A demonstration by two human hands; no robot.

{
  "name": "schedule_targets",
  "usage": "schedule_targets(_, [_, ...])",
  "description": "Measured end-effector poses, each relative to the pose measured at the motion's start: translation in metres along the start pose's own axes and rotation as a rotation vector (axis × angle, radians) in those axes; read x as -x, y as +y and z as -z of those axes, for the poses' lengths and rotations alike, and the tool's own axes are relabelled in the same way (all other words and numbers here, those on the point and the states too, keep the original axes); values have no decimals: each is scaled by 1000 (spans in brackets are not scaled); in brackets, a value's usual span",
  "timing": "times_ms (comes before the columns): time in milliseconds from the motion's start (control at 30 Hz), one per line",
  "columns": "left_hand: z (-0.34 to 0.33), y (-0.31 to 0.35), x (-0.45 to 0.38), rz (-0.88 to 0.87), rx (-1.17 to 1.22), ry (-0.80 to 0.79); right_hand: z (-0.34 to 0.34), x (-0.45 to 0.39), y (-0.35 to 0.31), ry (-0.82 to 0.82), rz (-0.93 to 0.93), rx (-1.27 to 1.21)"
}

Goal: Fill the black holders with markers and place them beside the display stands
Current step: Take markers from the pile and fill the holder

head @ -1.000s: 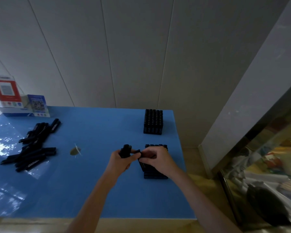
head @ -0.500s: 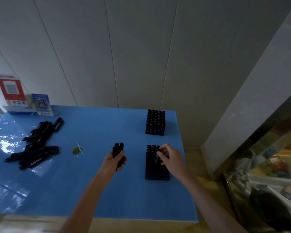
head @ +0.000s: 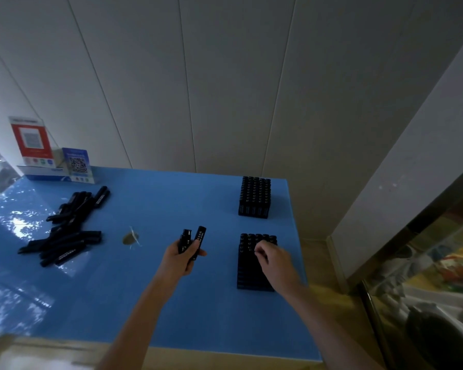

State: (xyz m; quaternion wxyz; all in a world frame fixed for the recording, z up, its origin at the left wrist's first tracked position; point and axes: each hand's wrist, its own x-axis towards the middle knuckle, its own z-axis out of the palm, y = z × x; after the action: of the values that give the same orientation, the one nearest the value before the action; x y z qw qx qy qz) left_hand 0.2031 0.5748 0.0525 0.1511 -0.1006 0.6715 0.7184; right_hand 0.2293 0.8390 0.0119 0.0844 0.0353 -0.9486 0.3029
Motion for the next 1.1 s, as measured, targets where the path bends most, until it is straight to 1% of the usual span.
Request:
schedule_targets(100, [-1,0,0,8,-2,15,-9,6,4,-16,20,82])
schedule_targets(267, [-4,-1,2,24,-4,5,-20,15,-1,-48,-19,80])
schedule_targets(500, [3,-5,4,34,3,5,-20,9,-5,24,-58,94])
schedule_targets(600, [5,-7,4,32,2,5,-18,7,-4,19,-60,48])
schedule_targets(733, [6,-8,5,42,-5,11,-19,7,0,51,-67,-49])
schedule_targets(933, [8,-10,7,77,5,12,-22,6,-1,84,-44,-79])
schedule_targets(1100, [11,-10,8,72,0,9,-22,6,-1,104,-58,-84])
